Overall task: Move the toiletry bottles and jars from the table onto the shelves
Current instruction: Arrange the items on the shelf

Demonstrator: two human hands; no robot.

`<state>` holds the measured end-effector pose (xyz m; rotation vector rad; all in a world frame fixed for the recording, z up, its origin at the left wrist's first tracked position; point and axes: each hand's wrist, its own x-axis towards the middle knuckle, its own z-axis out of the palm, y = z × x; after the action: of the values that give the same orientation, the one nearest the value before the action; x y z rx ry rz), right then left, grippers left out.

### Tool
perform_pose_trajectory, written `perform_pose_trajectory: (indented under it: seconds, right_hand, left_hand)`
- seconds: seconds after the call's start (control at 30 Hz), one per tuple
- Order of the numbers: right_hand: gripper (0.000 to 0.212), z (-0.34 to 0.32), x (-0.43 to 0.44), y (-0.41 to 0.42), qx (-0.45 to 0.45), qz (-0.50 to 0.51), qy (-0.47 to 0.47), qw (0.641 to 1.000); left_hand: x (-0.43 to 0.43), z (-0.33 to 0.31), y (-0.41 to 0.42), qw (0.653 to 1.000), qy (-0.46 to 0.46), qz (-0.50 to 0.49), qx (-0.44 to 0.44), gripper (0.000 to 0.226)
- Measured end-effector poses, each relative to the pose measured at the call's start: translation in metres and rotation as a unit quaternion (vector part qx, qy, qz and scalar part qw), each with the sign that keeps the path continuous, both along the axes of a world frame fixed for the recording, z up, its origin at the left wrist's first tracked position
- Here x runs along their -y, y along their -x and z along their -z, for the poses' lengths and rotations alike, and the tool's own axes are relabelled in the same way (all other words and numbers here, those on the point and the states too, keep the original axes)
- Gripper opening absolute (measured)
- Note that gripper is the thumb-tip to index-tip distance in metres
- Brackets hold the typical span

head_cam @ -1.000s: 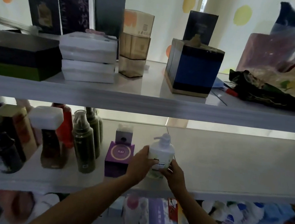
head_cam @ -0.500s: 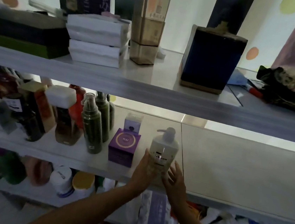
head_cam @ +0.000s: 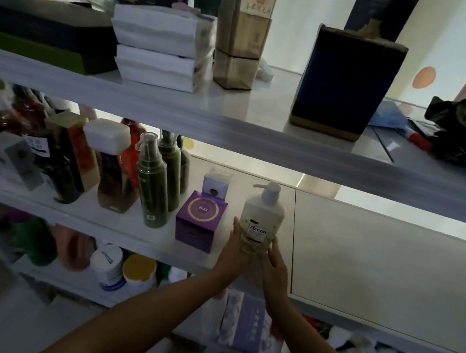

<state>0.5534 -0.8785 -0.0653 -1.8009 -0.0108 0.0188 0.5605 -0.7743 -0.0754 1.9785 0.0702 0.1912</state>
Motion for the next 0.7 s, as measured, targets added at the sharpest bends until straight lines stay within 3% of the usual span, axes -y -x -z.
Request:
perform_pose_trajectory:
  seconds: [0.2, 0.33, 0.43, 0.53, 0.7]
  right_hand:
    - [0.043, -0.009, -0.006, -0.023, -0.030, -0.002, 0.014, 0.999]
    - [0.043, -0.016, -0.009, -0.036, -0.040, 0.011, 0.008, 0.999]
    - [0.043, -0.018, -0.009, -0.039, -0.045, 0.017, 0.004, 0.999]
    - [0.043, -0.017, -0.009, -0.042, -0.046, 0.015, -0.011, 0.999]
    - [0.049, -0.023, -0.007, -0.037, -0.063, -0.018, -0.009, 0.998]
  left_hand:
    - [-0.006, -0.013, -0.015, 0.999, 0.035, 0.036, -0.019, 0.093]
    - [-0.009, -0.013, -0.034, 0.992, 0.110, 0.042, -0.048, 0.126]
    - [-0.009, -0.009, -0.044, 0.991, 0.114, 0.037, -0.065, 0.135]
    - [-0.008, -0.011, -0.046, 0.992, 0.098, 0.037, -0.067, 0.130]
    - [-0.007, -0.022, -0.036, 0.996, 0.022, 0.049, -0.071, 0.089]
